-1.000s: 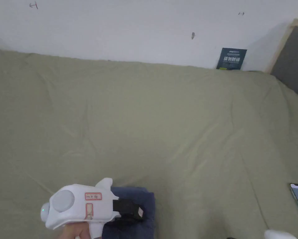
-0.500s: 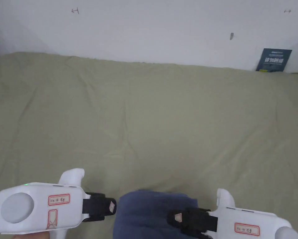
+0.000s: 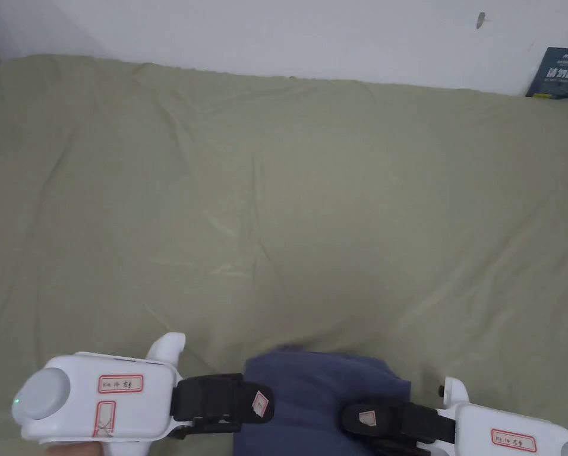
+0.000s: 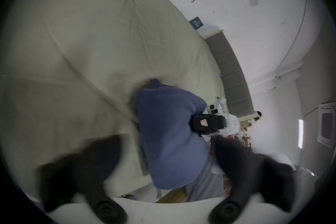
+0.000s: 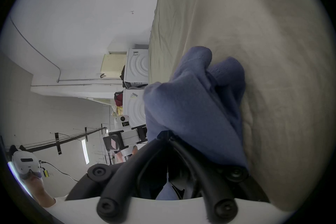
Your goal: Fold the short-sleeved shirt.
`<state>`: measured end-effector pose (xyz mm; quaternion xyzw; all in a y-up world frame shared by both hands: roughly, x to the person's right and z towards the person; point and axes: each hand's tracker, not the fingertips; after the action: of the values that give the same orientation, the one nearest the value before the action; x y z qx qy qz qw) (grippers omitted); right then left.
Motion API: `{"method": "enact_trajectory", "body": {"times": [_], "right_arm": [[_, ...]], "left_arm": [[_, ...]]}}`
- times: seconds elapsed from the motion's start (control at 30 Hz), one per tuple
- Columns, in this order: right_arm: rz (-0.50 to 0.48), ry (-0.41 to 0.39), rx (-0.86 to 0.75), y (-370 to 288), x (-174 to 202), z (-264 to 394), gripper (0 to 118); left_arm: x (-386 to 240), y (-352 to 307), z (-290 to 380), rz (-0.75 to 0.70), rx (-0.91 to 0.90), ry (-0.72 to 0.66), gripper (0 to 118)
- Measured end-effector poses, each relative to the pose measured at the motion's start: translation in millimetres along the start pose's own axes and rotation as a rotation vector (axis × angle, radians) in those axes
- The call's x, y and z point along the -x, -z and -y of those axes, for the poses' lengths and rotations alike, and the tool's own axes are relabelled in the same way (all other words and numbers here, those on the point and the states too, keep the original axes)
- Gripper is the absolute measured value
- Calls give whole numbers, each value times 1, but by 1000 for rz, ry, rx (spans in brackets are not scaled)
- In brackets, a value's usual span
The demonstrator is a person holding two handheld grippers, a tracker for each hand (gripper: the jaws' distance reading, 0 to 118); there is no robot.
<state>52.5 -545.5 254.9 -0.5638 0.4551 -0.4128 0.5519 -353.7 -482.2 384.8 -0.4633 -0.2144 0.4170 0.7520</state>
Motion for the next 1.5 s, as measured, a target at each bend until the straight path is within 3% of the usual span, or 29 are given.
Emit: {"method": "enact_trajectory", "body": {"times": [0.07,0.17,0.33,0.4,0.43,0.47,0.53,0.6,0.73,0.87,1.07,1.2,1.3,1.5], "right_arm": [[2,3,1,1,0,1,1],[-6,8,2,1,-3,0,1],[11,-10,9,3,2,0,1],[12,-10,10,2,1,0,1],[11,-7,12,2,1,-1,1],[12,-7,13,2,2,-1,1],[26,-13,10,2,7,-1,1],[97,-82,6,2,18,2,1],[198,-195,9,1,47,9,1],[206,-270,-1,-6,74,16,1],[160,-286,-47,-12,96,21,1],[184,-319,-67,-11,108,21,1],[191,-322,-78,-8,116,18,1],[227,-323,-76,6,119,5,1]], "left_arm": [[8,17,-3,-20,24,-35,117],[6,37,-7,96,27,-40,117],[9,45,-7,126,16,-13,114],[11,39,-7,125,9,-14,93],[12,36,-7,110,5,-12,69],[13,32,-7,47,-6,5,32],[16,32,-6,4,9,17,31],[18,32,-6,64,14,-31,31],[12,18,-10,54,14,1,31],[17,-38,-21,12,-67,6,31],[60,-187,-69,-242,-99,-18,31],[99,-270,-102,-388,-69,-25,31],[129,-304,-124,-375,-98,-63,31],[148,-300,-135,-339,-74,-65,34]]}}
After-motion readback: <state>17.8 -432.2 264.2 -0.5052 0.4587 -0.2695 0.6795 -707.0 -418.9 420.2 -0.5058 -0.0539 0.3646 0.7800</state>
